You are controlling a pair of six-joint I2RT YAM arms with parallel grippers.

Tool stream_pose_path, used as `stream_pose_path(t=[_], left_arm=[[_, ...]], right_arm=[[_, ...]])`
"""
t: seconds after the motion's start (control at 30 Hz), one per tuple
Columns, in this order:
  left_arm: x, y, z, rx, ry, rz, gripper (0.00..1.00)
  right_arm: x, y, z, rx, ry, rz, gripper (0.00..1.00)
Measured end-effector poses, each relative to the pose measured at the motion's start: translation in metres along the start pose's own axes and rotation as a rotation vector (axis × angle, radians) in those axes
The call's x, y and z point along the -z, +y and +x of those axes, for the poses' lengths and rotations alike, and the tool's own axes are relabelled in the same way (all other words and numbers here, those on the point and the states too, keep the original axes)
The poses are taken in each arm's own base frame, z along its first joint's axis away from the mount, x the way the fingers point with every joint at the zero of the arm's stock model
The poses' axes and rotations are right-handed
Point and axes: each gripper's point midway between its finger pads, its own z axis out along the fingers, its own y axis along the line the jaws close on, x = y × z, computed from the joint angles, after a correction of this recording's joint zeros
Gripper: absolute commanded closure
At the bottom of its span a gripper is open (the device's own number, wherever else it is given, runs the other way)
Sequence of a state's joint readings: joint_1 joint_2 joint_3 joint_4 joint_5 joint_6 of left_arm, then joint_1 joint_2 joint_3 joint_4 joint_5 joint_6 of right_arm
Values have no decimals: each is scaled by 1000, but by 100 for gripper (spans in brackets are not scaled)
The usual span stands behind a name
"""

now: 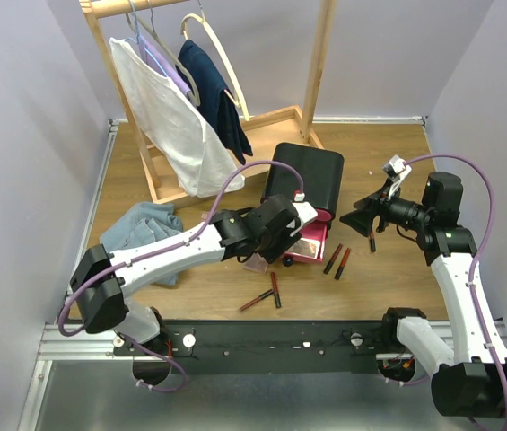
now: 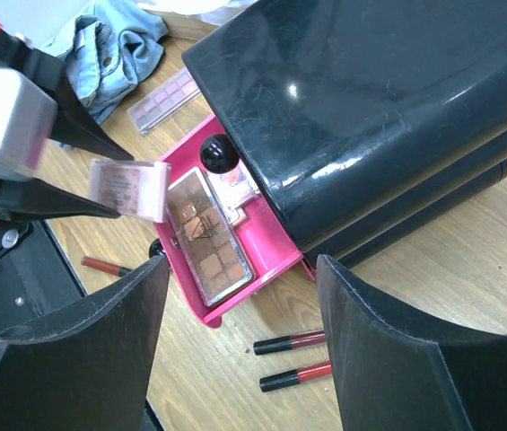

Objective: Organize the makeup
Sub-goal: Place the makeup in the drawer.

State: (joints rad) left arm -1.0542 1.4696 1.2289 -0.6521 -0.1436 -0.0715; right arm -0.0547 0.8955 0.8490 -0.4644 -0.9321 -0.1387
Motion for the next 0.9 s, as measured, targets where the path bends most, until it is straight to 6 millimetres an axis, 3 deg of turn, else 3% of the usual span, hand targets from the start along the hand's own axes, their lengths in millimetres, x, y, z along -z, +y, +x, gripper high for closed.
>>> stream_pose_path(t=[0.23,0.47,0.67,0.9], left_arm=[[-13,0,-6,-35,14,-9,57],[-20,0,-25,-106,-6,-5,56],[-23,-5,-38,-172,-21,3,49],[-31,-9,-38,-227,-7,11,35]], right_arm=[[1,-1,0,-2,-2,5,26],[1,-2,0,-1,-2,6,25],[1,-2,0,-2,-2,6,25],[1,-2,0,-2,-2,6,25]])
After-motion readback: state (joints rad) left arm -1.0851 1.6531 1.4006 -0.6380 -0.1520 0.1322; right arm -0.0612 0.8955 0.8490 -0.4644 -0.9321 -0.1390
